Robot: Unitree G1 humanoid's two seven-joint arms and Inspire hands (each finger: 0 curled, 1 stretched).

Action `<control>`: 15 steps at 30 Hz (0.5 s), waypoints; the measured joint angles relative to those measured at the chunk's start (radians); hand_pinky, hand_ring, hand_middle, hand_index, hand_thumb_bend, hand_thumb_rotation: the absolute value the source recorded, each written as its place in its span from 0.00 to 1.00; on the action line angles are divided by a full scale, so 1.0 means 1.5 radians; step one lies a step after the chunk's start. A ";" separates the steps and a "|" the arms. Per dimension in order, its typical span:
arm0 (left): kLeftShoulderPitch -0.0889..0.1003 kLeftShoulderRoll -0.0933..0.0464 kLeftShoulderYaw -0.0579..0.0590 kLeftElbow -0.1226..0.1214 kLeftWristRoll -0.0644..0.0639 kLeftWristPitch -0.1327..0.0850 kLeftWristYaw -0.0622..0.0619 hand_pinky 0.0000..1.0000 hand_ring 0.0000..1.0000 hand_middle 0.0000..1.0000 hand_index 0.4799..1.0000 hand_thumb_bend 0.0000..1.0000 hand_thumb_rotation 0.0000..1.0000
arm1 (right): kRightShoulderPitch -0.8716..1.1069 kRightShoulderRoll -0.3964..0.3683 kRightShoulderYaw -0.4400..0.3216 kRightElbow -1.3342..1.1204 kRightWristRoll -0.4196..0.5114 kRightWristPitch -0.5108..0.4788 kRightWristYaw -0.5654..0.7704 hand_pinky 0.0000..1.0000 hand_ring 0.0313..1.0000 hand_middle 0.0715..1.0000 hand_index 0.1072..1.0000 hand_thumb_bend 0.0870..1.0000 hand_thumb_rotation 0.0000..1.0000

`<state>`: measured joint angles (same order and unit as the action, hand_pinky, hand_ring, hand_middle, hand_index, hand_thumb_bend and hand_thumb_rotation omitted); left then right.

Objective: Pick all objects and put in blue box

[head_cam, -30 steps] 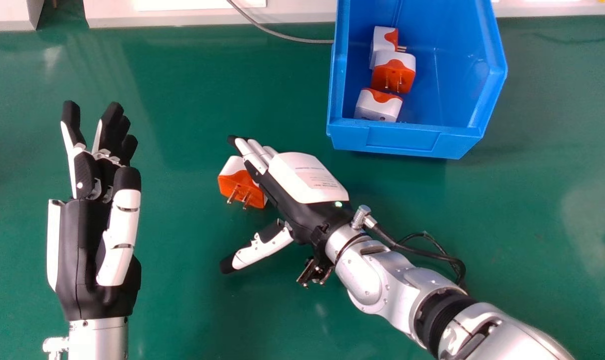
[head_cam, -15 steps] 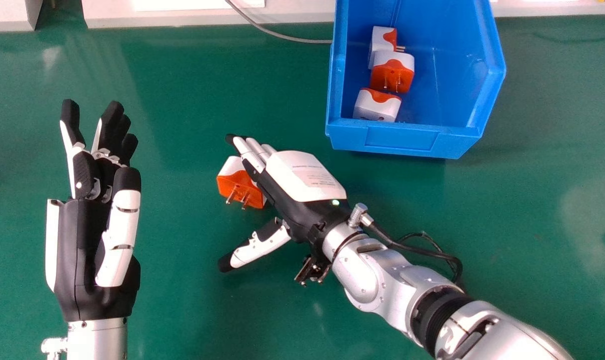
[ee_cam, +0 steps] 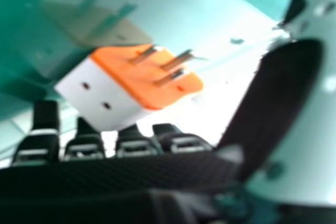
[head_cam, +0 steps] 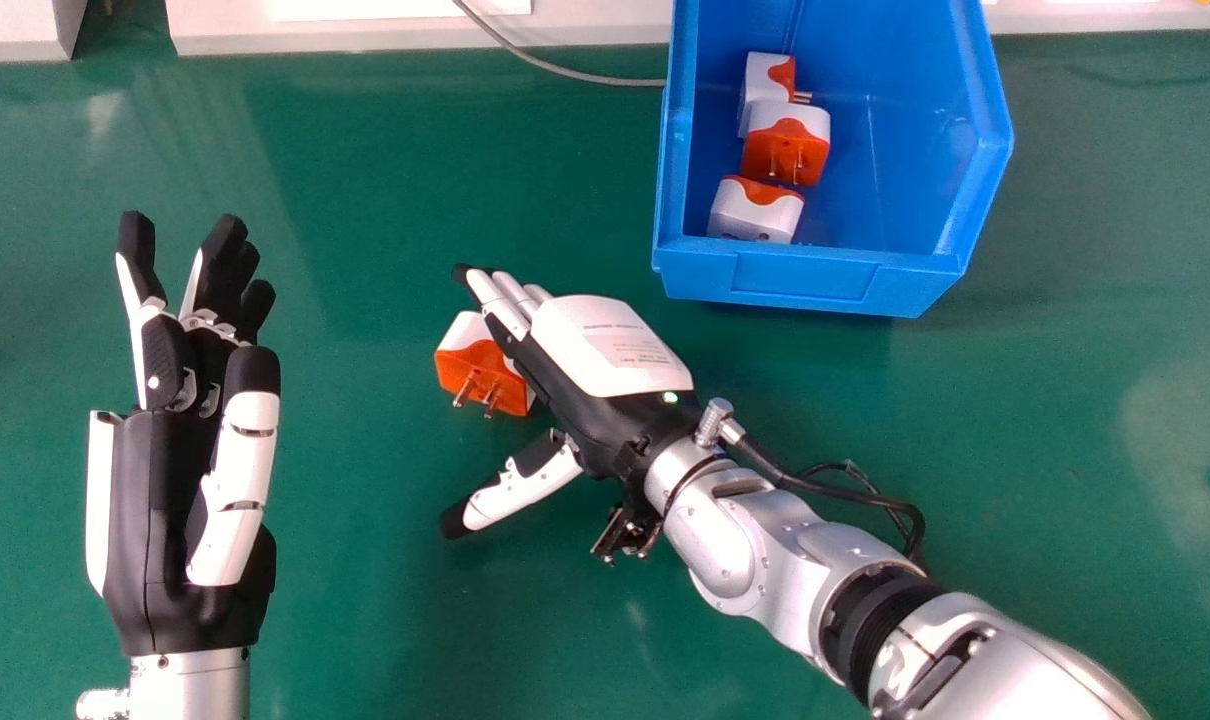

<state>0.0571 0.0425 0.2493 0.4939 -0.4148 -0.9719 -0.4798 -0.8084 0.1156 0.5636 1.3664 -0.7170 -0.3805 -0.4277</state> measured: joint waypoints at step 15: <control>0.000 0.002 0.001 -0.003 -0.005 0.000 0.000 0.96 0.96 0.95 0.85 0.35 0.60 | 0.000 0.001 -0.007 0.002 0.000 0.002 -0.043 0.70 0.76 0.80 0.81 0.91 0.14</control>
<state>0.0568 0.0451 0.2504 0.4890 -0.4229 -0.9718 -0.4803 -0.8087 0.1164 0.5531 1.3686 -0.7175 -0.3773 -0.4929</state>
